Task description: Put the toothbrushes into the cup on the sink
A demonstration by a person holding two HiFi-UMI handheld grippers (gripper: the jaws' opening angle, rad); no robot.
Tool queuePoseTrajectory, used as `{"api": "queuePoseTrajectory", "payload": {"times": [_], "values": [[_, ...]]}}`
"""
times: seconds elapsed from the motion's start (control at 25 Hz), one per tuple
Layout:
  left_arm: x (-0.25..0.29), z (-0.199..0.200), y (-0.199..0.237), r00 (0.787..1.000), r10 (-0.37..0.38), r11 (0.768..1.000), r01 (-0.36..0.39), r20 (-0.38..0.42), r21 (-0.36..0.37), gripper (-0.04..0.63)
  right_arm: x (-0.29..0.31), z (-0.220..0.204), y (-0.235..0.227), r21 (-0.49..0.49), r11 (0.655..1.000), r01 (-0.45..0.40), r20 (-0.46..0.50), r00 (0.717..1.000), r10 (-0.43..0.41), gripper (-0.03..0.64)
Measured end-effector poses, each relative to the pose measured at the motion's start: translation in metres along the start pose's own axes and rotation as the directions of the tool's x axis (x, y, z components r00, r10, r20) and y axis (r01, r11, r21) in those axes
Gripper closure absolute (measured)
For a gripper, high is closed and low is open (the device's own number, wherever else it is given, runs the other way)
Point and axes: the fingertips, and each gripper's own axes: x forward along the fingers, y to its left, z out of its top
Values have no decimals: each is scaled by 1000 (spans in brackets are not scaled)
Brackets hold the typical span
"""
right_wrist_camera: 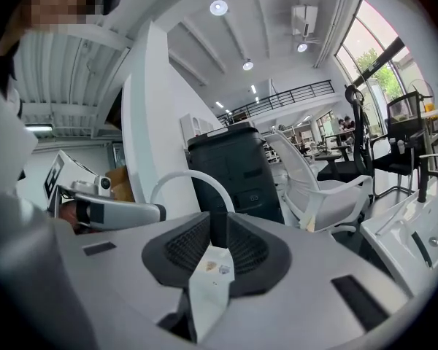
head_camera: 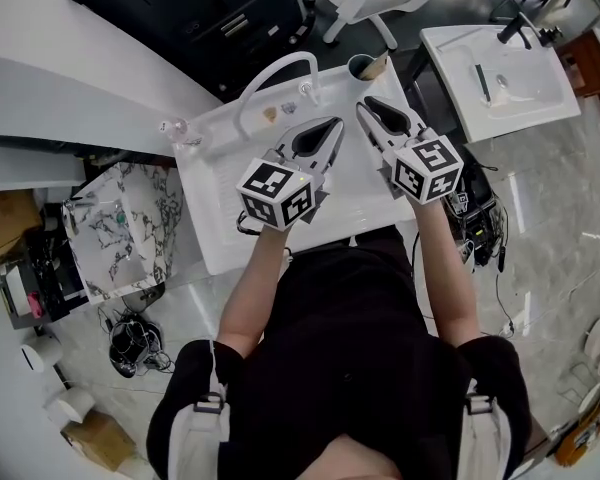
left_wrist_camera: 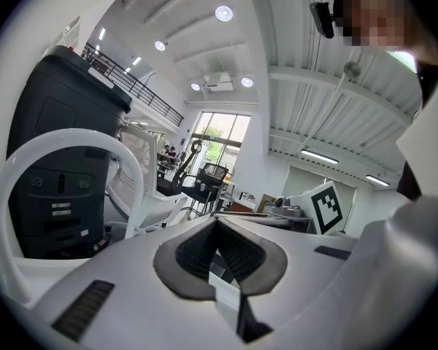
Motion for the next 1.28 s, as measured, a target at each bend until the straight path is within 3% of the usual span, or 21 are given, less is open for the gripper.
{"api": "queuePoseTrajectory", "payload": {"times": [0.48,1.28], "values": [[-7,-6,0,1000,5,1000,-5,-12,23,586,0,-2,34,8,998,-70,13,997,70,531],[-9,-16,11,999,-7,999,8,-39,38,587,-6,3,48,23,993,-119,62,991,117,574]]}}
